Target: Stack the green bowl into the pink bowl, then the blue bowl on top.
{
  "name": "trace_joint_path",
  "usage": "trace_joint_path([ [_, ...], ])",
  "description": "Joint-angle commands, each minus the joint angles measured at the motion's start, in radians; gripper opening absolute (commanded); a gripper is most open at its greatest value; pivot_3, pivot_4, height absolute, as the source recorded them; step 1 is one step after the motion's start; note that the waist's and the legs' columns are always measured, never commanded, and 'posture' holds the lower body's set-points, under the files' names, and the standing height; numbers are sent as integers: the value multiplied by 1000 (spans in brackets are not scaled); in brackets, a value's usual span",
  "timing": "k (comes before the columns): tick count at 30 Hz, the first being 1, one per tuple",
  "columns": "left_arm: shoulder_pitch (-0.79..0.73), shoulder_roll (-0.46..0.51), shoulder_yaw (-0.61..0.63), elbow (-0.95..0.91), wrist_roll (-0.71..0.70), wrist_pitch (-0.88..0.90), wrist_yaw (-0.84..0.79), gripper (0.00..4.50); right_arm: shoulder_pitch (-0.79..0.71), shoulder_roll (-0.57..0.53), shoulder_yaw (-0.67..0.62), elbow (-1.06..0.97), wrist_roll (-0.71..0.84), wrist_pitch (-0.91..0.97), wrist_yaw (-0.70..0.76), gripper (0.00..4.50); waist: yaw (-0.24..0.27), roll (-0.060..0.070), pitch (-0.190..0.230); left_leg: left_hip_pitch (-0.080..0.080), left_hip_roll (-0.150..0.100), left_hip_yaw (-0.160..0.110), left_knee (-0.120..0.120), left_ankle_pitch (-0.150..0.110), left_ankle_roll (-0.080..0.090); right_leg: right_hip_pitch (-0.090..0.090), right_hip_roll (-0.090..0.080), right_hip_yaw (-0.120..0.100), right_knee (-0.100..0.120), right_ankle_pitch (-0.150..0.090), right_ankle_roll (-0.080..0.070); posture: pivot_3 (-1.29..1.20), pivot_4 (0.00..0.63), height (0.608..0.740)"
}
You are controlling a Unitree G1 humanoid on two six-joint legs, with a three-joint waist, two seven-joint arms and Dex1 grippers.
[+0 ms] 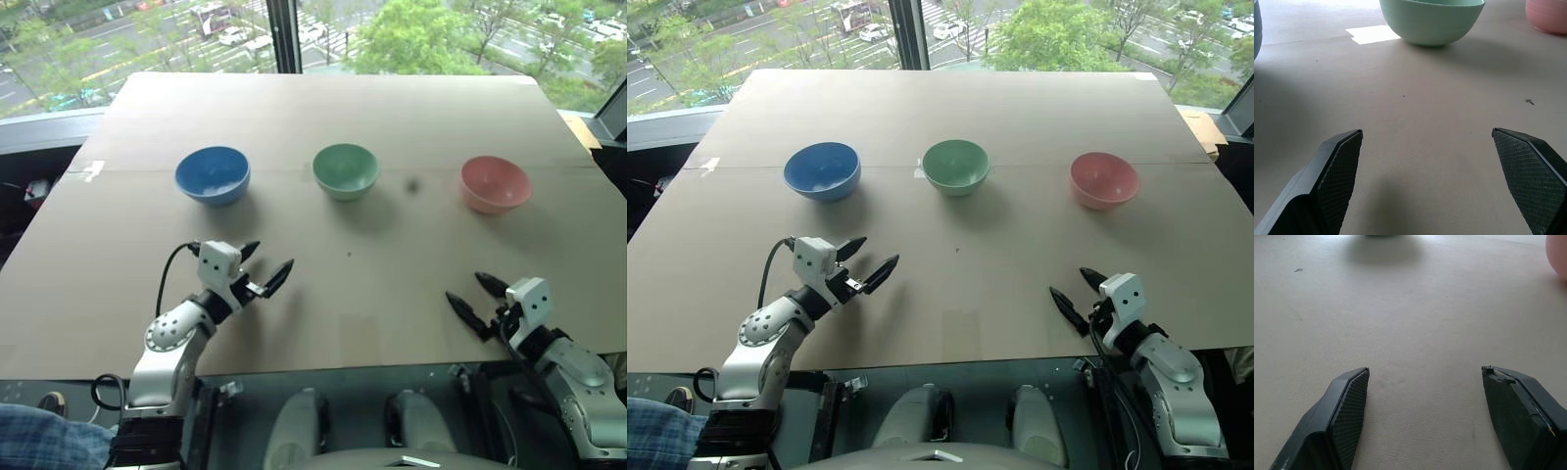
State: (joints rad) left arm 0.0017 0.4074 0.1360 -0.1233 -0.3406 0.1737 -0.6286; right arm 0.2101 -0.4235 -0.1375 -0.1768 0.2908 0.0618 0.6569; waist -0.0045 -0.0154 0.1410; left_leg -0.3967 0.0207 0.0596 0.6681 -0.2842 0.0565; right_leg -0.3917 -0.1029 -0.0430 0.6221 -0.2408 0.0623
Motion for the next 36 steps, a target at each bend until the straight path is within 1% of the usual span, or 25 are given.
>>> trace_joint_path([
  [1, -7, -4, -3, -43, -18, 2, -3, 4500, -13, -18, -15, -33, 1, 2, -9, 3858, 1, 0, 0, 0, 0, 0, 0, 0, 0, 0, 0, -1, 0, 0, 1, 0, 150, 740],
  [4, -6, -8, -10, -47, -24, 7, -8, 4500, -49, -37, -5, -62, -19, 89, -49, 3858, 1, 0, 0, 0, 0, 0, 0, 0, 0, 0, 2, -1, 0, 1, 1, 0, 150, 740],
  [8, -15, -15, -23, -96, -56, 46, -9, 4500, -153, -107, -6, -137, 1, 268, -68, 3858, 1, 0, 0, 0, 0, 1, 2, 0, 0, 0, 5, 0, 2, 1, 1, 0, 150, 740],
  [11, -19, -12, -35, -146, -85, 90, -12, 4500, -260, -205, -20, -156, -41, 269, -40, 3858, 2, 0, 0, 0, 0, 1, 2, 0, 0, 0, 5, 0, 2, 1, 2, 0, 150, 740],
  [14, -28, -8, -47, -184, -106, 122, -22, 4500, -377, -286, -22, -138, -45, 316, -20, 3858, 9, -1, -1, 0, 0, 1, 2, 0, 0, 0, 6, 0, 2, 1, 2, 0, 150, 740],
  [19, -54, 15, -86, -252, -123, 169, -45, 4500, -545, -378, 23, -50, -77, 367, 32, 3858, 20, -1, 0, -1, 1, 1, 2, 0, 0, -1, 9, 0, 1, 1, 2, 0, 150, 740],
  [23, -89, 66, -134, -310, -120, 202, -96, 4500, -687, -412, 111, 116, -134, 373, 95, 3858, 18, -1, 0, -2, 0, 2, 3, 0, 1, 0, 9, 1, 0, 1, 2, 0, 150, 740],
  [27, -129, 116, -158, -333, -117, 221, -128, 4500, -841, -408, 209, 337, -212, 330, 155, 3858, 17, -1, 0, -1, 0, 3, 4, 0, 1, -1, 10, 2, 1, 1, 2, 0, 150, 740],
  [32, -160, 162, -174, -327, -101, 222, -163, 4500, -1007, -349, 305, 662, -303, 271, 194, 3858, 14, -1, 0, -1, 1, 4, 3, 0, 0, -1, 12, 3, 0, 1, 2, 0, 150, 740],
  [36, -157, 178, -169, -333, -113, 218, -183, 4500, -1118, -301, 354, 916, -379, 173, 188, 3858, 15, -1, 1, -2, 1, 4, 2, 0, 0, -2, 13, 3, -1, 1, 2, 0, 150, 740],
])
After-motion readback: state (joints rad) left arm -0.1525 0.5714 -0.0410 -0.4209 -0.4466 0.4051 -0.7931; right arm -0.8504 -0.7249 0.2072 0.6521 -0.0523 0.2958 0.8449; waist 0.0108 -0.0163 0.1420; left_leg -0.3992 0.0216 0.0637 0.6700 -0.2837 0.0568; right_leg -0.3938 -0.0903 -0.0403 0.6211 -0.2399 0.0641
